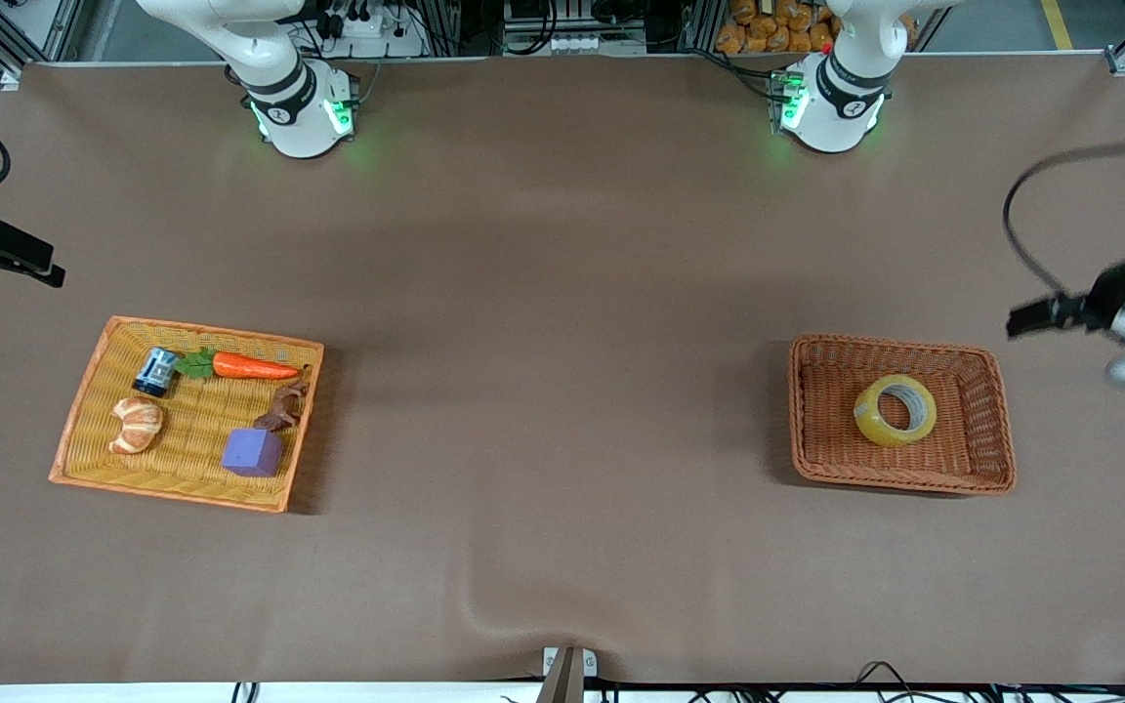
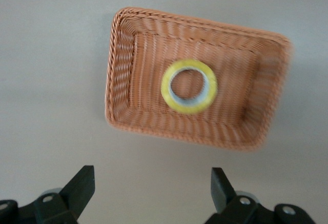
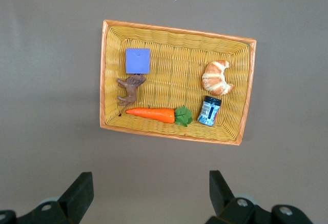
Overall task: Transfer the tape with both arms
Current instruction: 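Reach the left gripper down toward the tape roll in the brown basket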
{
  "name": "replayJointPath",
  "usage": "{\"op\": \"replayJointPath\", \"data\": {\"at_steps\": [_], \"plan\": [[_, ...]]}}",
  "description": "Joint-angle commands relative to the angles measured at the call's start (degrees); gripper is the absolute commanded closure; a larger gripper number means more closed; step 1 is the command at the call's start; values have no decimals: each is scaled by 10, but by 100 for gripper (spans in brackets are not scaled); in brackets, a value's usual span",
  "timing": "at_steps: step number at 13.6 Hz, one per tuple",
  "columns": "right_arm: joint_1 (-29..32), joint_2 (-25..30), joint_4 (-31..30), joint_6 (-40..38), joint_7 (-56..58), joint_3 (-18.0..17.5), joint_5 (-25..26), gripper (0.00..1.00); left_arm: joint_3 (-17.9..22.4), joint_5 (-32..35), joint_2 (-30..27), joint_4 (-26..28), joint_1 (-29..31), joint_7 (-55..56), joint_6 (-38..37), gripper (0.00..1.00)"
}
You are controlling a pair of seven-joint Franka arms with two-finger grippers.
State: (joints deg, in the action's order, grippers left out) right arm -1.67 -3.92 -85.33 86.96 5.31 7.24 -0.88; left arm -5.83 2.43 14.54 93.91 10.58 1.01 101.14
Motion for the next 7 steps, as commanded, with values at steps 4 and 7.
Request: {"op": "replayJointPath", "data": {"at_steps": [4, 7], "plan": [[7, -5, 10, -7, 8, -7, 4, 0, -3, 1, 112, 28, 1, -7, 158, 0], [8, -5, 11, -7, 8, -7, 4, 0, -4, -1, 136, 67, 1, -6, 246, 0]]}}
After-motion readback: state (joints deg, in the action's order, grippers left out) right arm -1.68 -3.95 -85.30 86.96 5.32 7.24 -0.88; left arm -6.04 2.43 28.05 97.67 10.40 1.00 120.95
